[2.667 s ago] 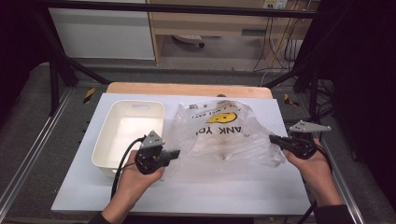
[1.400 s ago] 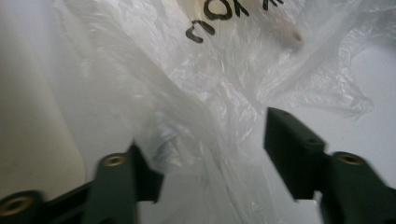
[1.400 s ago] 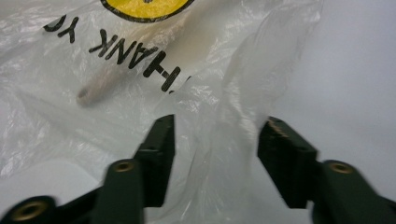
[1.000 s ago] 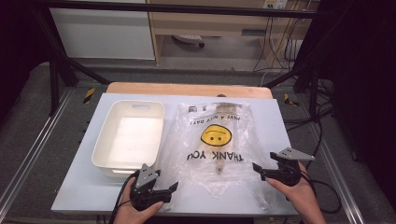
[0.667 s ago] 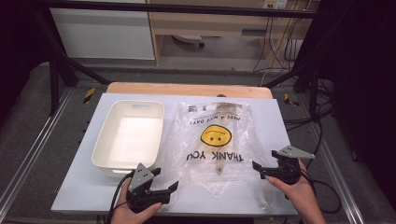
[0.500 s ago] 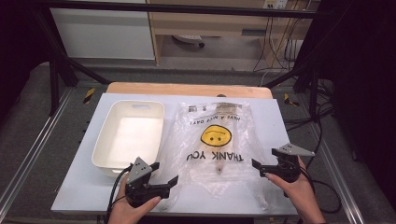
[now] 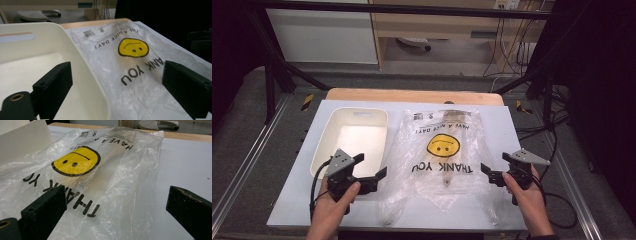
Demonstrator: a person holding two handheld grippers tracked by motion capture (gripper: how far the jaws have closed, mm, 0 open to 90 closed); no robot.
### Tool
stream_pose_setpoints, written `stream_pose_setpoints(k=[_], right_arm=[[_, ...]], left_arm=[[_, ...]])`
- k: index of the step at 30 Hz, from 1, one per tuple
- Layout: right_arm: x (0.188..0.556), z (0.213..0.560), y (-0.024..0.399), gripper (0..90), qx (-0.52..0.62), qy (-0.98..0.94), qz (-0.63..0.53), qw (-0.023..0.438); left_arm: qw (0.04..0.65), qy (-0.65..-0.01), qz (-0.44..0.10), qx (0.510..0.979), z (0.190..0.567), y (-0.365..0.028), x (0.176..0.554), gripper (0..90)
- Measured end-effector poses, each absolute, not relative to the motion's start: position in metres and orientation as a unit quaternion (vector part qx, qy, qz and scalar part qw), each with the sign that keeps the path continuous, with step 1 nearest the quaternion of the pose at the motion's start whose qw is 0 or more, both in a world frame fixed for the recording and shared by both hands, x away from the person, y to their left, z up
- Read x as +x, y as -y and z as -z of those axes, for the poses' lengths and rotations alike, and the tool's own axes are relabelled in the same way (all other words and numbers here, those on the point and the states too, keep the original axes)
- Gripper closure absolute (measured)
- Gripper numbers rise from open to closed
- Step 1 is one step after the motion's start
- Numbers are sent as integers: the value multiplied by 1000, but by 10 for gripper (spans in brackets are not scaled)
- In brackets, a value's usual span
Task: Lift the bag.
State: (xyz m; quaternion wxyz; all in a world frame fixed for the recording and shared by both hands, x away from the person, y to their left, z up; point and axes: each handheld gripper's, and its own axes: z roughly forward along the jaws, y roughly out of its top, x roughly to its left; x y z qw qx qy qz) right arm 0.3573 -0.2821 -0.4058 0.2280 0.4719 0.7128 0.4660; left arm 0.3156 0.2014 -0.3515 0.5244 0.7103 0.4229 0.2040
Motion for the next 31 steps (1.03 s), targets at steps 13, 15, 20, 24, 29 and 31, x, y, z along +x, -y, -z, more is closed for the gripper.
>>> stream_pose_setpoints(k=[13,15,20,24,29,31], right_arm=[[352,409,291,49,483,-701,-468,238],[351,409,293,48,481,-701,-469,239],[350,412,300,54,486,-694,-469,249],[349,418,305,54,496,-693,-461,249],[351,427,310,53,514,-692,-443,247],[353,430,312,54,523,-688,-437,250]], left_arm=[[524,-463,-248,670,344,-270,319,60],[522,-467,-252,668,344,-278,319,60],[513,-479,-269,660,350,-304,316,60],[515,-489,-270,650,358,-324,311,60],[512,-493,-275,647,374,-340,303,61],[504,-491,-285,651,379,-344,300,61]])
